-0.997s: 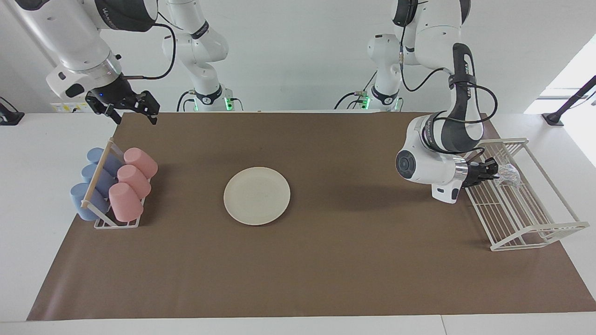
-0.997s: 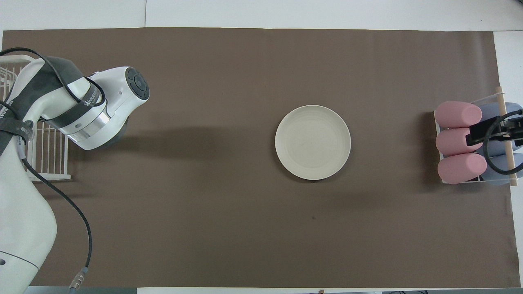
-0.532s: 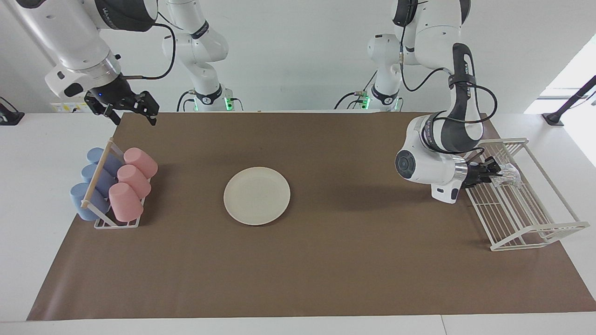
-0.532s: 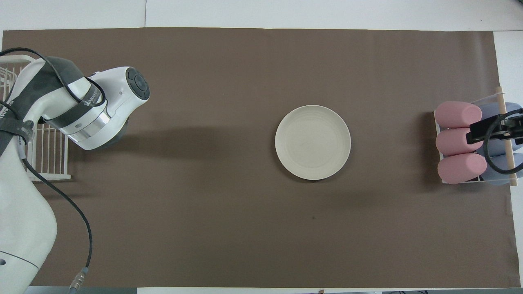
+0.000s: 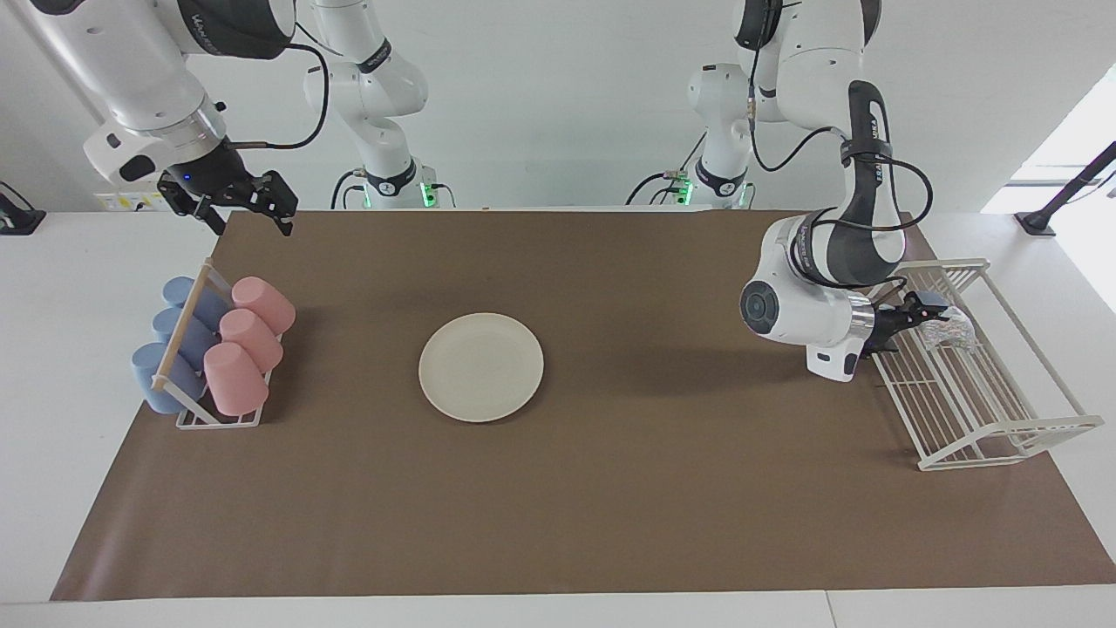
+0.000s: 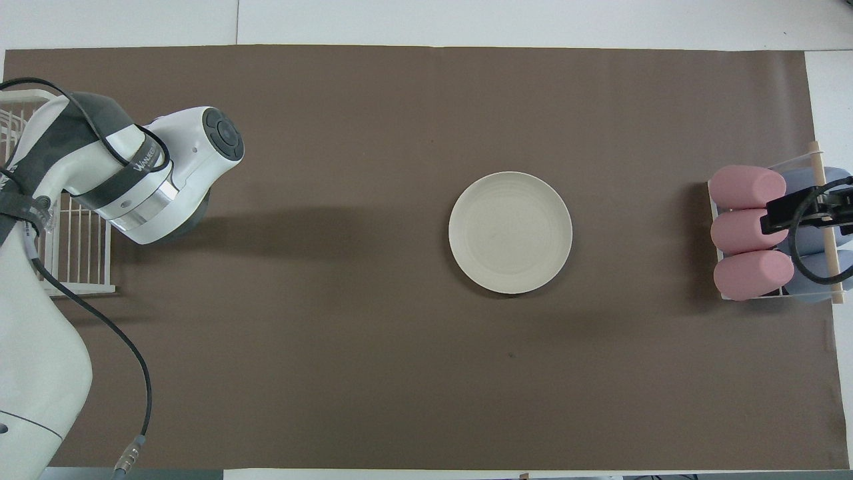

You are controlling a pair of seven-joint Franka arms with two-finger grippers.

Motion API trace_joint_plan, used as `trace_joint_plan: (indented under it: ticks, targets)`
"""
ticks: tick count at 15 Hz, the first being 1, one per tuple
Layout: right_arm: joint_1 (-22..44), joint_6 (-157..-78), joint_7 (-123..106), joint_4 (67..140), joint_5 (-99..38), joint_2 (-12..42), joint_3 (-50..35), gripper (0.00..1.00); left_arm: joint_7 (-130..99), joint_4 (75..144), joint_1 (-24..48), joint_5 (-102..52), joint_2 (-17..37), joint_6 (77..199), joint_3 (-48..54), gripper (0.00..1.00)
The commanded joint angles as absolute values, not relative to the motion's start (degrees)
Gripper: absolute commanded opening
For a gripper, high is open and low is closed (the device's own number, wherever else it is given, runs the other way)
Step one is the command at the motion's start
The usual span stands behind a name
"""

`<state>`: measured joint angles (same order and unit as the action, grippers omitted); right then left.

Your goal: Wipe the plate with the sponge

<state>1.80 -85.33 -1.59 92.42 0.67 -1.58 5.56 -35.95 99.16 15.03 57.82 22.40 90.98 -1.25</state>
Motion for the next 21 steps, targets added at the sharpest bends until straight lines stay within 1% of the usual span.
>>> trace_joint_plan:
  ticks: [1,4,7,10,11,13,16,17,18,19,21]
  targets:
    - [1.1,-86.5,-2.9,94.0,-0.4,-2.9,5.3,1.00,-34.7,95.4,13.5,47.1,20.1,93.3,-1.3,1.00]
    - [1.1,-86.5,-2.8,93.9,-0.4,-2.9,5.2,1.00,-30.9,92.7,11.5,31.5,14.6,92.6,-1.7,1.00]
    - [1.1,-86.7,-2.8,93.9,-0.4,-2.8,5.2,1.00,-30.5,92.7,11.3,24.6,10.2,91.5,-2.1,1.00]
    - [1.1,-86.6,-2.7,93.9,-0.4,-2.8,5.2,1.00,-22.4,93.5,6.5,11.8,3.1,90.9,-2.1,1.00]
    - [1.2,-86.6,-2.7,93.8,-0.4,-2.8,5.2,1.00,-18.2,93.5,4.6,7.9,1.5,89.1,-2.1,1.00]
    - [1.3,-86.6,-2.7,93.8,-0.4,-2.8,5.2,1.00,-13.3,93.8,3.3,3.8,-1.8,84.7,-2.1,1.00]
    - [1.3,-86.6,-2.6,93.8,-0.4,-2.8,5.2,1.00,-12.2,98.9,4.3,3.4,-7.6,83.1,-1.9,1.00]
    - [1.4,-86.6,-2.3,93.8,-0.4,-2.8,5.2,1.00,-11.6,98.9,4.6,2.4,-8.2,83.3,-1.8,1.00]
    - [1.4,-86.6,-2.2,93.8,-0.4,-2.8,5.2,1.00,-11.3,97.6,4.6,-0.5,-7.5,83.9,-2.2,1.00]
    - [1.5,-86.6,-2.2,93.8,-0.4,-2.8,5.1,1.00,-11.7,95.2,4.1,-3.3,-6.3,84.2,-2.4,1.00]
    - [1.4,-86.6,-2.2,93.8,-0.4,-2.8,5.2,1.00,-11.7,91.2,4.7,-3.3,-4.6,80.8,-2.7,1.00]
